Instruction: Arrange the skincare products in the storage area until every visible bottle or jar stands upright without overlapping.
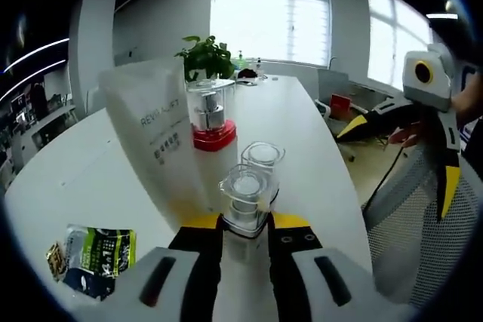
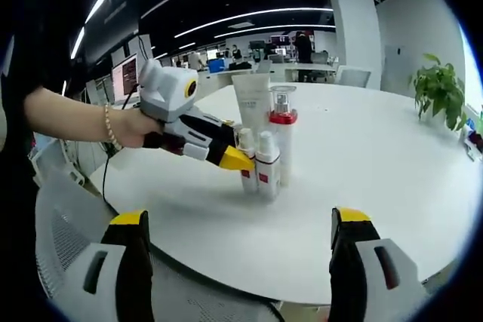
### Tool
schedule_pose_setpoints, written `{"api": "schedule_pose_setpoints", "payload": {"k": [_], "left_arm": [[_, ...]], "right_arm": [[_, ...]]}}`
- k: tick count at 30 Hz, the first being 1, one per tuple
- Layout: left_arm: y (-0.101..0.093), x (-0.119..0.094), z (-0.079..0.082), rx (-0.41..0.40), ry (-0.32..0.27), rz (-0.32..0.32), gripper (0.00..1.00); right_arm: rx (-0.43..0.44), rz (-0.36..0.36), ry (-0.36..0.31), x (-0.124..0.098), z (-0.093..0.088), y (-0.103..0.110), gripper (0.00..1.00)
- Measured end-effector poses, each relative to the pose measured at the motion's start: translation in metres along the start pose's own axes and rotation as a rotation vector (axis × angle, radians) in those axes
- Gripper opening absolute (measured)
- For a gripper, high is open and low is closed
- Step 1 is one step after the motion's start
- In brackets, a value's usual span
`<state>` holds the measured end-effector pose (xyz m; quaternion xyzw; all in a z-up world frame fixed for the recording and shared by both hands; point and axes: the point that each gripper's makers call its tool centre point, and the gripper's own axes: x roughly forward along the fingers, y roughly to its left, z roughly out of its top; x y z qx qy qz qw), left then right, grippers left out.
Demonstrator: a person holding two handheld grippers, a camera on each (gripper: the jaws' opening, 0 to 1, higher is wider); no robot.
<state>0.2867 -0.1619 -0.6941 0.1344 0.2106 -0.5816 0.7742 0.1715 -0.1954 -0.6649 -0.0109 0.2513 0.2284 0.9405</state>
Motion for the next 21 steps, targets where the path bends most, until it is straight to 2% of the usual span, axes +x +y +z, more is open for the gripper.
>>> {"api": "schedule_pose_setpoints", "payload": {"k": [12, 21], "left_arm": [[-0.007, -0.009, 0.0, -0.014, 0.016, -0.001, 0.26], [-0.006, -0.032, 0.007, -0.074, 0.009, 0.031, 0.49]], "right_arm": [[-0.014, -0.005, -0.004, 0.0, 0.001, 0.0, 1.0], [-0.019, -0.005, -0.007, -0.002, 0.003, -0.002, 0.99]]}}
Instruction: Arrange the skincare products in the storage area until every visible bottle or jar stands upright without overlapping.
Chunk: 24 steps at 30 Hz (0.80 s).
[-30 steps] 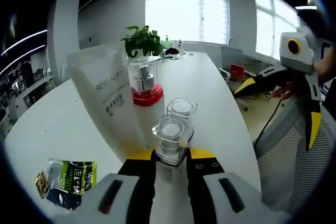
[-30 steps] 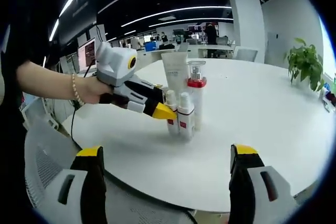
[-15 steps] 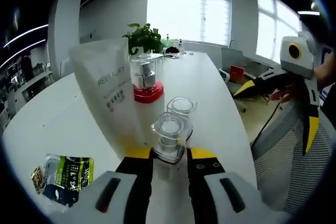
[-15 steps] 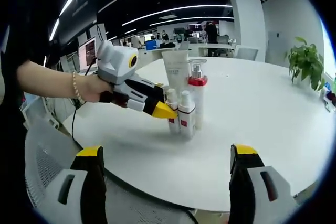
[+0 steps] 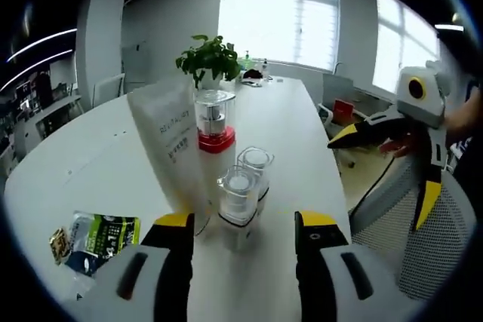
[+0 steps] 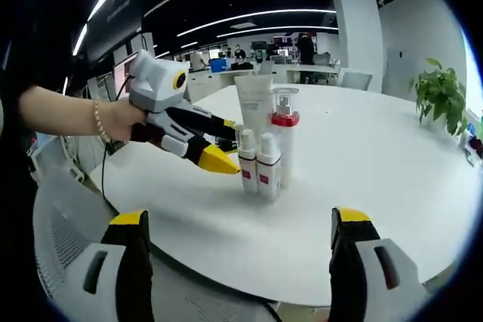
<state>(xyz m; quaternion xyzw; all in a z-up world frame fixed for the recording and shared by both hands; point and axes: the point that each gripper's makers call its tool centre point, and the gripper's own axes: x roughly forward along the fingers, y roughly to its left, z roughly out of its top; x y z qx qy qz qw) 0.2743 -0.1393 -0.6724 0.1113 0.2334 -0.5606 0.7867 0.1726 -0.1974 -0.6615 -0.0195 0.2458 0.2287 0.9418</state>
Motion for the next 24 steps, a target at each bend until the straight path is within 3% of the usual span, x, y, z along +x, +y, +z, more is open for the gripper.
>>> {"api": "schedule_pose_setpoints", "payload": {"k": [13, 21, 24], "left_arm": [[0.009, -0.056, -0.011, -0.12, -0.005, 0.136, 0.7], [0.008, -0.097, -0.029, -0.195, -0.025, 0.229, 0.76], [0.017, -0.115, -0.039, -0.229, -0.034, 0.271, 0.78]], "right_arm": [[0.025, -0.02, -0.099, 0.0, 0.045, -0.022, 0.99], [0.033, 0.003, -0.122, 0.007, 0.062, -0.023, 0.99], [0.035, 0.014, -0.126, 0.008, 0.065, -0.019, 0.99]]}}
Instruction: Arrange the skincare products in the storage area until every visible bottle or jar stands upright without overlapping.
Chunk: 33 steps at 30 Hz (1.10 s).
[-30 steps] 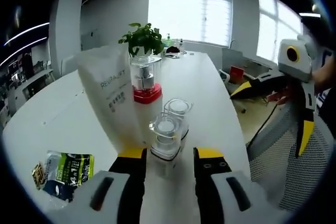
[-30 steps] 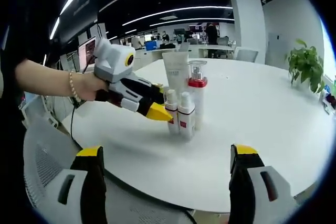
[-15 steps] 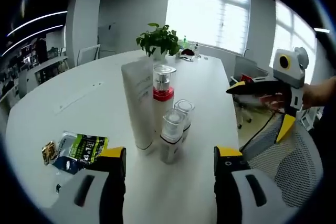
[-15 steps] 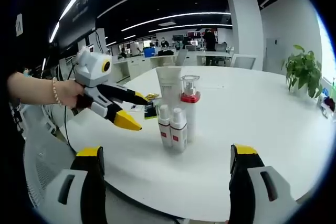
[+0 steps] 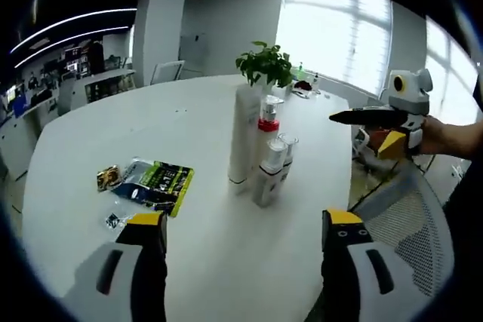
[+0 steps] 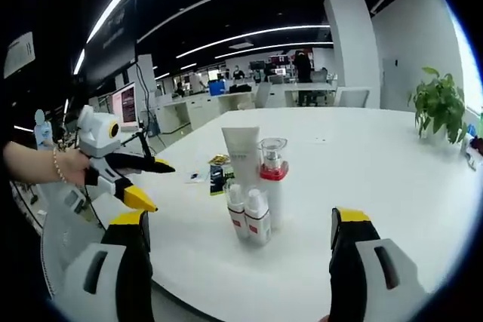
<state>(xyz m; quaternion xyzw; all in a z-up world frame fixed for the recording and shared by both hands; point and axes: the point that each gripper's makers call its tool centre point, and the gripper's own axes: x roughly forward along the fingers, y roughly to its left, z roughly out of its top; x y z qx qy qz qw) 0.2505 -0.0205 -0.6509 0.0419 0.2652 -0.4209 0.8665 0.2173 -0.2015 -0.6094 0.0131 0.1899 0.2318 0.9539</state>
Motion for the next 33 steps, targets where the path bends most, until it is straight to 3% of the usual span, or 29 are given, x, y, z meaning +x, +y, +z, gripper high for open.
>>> {"api": "schedule_pose_setpoints", "payload": {"k": [18, 28, 33], "left_arm": [[0.012, -0.06, -0.029, -0.093, -0.023, 0.139, 0.82], [0.021, -0.088, -0.034, -0.153, -0.058, 0.202, 0.82], [0.016, -0.097, -0.042, -0.154, -0.053, 0.225, 0.82]], "right_arm": [[-0.007, 0.064, 0.026, 0.009, -0.009, 0.028, 0.99], [-0.013, 0.065, 0.049, 0.007, -0.017, 0.03, 0.99], [-0.01, 0.065, 0.05, 0.006, -0.02, 0.032, 0.99]]}}
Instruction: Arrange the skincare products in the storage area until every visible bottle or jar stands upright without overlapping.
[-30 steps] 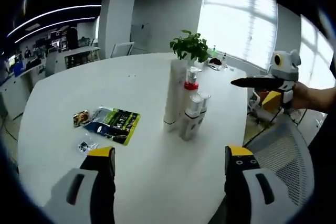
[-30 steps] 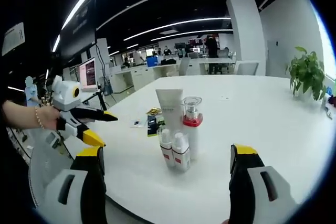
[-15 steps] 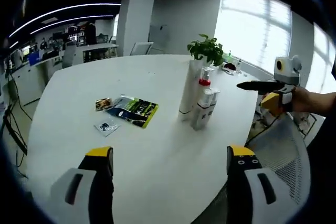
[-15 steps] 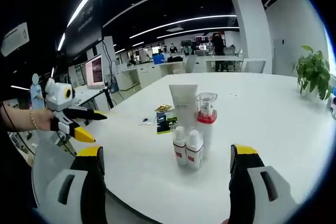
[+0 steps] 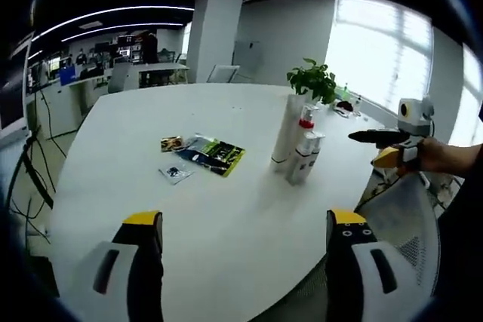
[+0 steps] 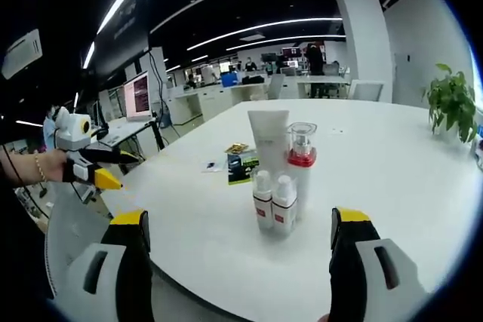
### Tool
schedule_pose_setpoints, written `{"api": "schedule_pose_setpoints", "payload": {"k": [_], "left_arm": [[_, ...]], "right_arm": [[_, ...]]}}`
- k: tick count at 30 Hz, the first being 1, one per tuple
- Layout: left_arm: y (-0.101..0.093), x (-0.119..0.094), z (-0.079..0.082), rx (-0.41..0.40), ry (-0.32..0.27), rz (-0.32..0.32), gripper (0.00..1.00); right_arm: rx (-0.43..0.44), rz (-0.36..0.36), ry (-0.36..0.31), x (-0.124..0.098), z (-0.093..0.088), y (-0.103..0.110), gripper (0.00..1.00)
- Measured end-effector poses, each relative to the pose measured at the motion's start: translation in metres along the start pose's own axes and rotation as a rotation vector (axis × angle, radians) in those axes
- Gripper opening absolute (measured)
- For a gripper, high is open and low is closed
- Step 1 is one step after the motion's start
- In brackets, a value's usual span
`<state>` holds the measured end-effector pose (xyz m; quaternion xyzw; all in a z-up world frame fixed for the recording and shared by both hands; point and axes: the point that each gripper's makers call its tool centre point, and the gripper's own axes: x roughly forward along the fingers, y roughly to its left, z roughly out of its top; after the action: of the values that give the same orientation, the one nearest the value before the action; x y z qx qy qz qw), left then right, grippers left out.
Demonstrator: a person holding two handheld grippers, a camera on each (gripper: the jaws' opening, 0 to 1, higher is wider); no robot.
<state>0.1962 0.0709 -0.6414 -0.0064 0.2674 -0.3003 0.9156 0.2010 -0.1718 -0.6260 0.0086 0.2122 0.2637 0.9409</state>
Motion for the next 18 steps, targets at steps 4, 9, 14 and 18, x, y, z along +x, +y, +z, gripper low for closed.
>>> {"api": "schedule_pose_setpoints", "payload": {"k": [4, 9, 14, 18], "left_arm": [[-0.001, -0.005, -0.007, -0.012, 0.005, 0.008, 0.82], [-0.002, -0.008, -0.013, -0.019, 0.017, 0.006, 0.82], [-0.001, -0.009, -0.012, -0.018, 0.019, 0.01, 0.81], [-0.002, -0.008, -0.011, -0.005, 0.025, 0.007, 0.81]], "right_arm": [[-0.003, -0.003, 0.001, -0.002, -0.003, 0.002, 0.99], [-0.006, -0.006, -0.004, -0.003, -0.003, 0.0, 0.99], [-0.011, -0.006, -0.001, -0.003, -0.003, 0.0, 0.99], [-0.006, -0.007, 0.0, -0.002, -0.004, -0.001, 0.99]]}}
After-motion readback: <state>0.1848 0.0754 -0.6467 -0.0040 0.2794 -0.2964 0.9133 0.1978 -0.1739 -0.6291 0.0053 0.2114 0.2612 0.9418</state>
